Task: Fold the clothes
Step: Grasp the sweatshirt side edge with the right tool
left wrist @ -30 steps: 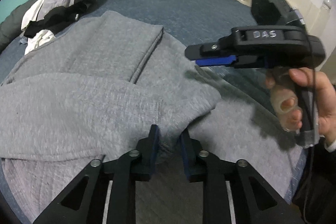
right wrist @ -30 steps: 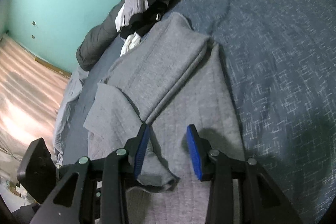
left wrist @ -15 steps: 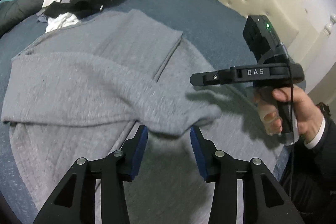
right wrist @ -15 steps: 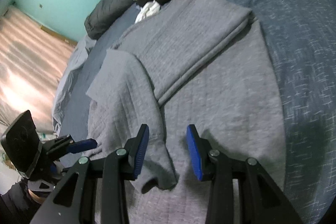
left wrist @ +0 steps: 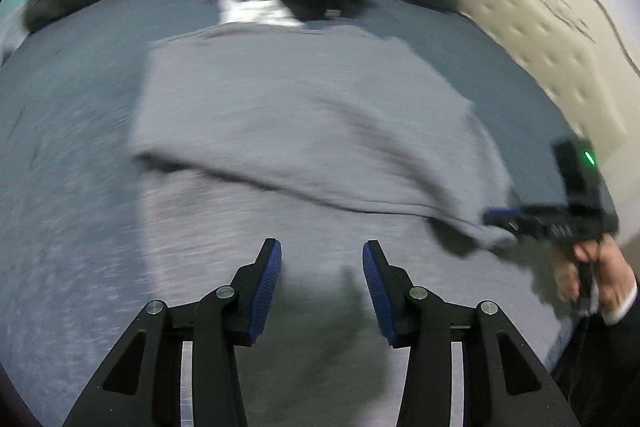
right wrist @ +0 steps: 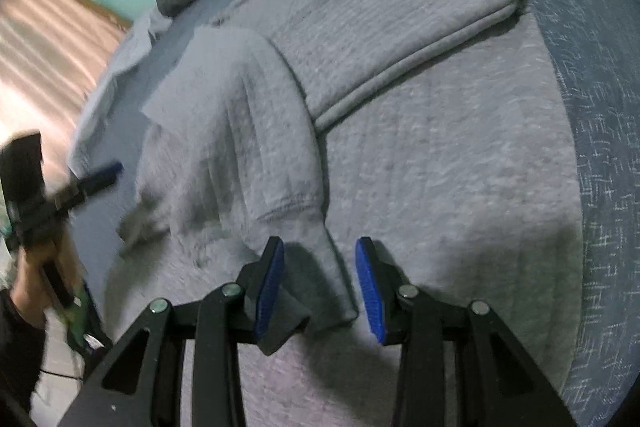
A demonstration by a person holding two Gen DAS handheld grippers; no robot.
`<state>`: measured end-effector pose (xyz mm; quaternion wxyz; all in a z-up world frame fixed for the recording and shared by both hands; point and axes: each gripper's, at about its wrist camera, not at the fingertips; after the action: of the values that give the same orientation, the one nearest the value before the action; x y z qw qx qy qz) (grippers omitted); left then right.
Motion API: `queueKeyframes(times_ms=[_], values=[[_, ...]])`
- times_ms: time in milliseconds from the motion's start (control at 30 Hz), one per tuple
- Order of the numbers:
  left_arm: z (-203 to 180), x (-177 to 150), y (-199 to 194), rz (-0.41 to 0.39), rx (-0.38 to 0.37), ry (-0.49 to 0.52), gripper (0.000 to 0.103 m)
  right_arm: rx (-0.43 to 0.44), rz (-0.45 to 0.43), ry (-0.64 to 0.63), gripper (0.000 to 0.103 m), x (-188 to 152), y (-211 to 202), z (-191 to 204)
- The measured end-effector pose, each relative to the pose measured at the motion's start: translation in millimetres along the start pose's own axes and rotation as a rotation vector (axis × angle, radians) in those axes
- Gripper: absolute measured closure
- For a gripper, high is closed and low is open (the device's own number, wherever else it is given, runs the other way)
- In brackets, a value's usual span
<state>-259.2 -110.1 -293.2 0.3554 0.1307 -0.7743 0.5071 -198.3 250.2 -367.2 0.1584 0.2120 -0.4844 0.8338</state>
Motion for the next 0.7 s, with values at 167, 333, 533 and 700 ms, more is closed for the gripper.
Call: queueKeyframes(times_ms=[167, 333, 533, 700], values=[[47, 2, -17, -0.064, 0.037, -0.112, 0.057, -0.059, 0.035, -0.033, 0.065, -3, 5, 9], [65, -6, -23, -0.089, 0.033, -0.147, 0.057, -0.144, 0.061, -0.158, 0.074, -8, 7, 29], [76, -18, -21, -0.098, 0.031, -0.174, 0.057, -0.189, 0.056, -0.225, 0.1, -8, -6, 44], [86, -17, -15, -0.092, 0.07, -0.165, 0.057, -0.214, -0.032, -0.252, 0.1, 11, -49, 49]])
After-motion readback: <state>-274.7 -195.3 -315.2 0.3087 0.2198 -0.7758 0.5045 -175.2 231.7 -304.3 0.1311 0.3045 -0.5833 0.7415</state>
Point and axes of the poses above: each gripper's, at about its wrist camera, not at the fingertips, and y roughly the way its jaws point, z to its left, x to its top, and after that the axes turned 11 degrees about -z, right-handed
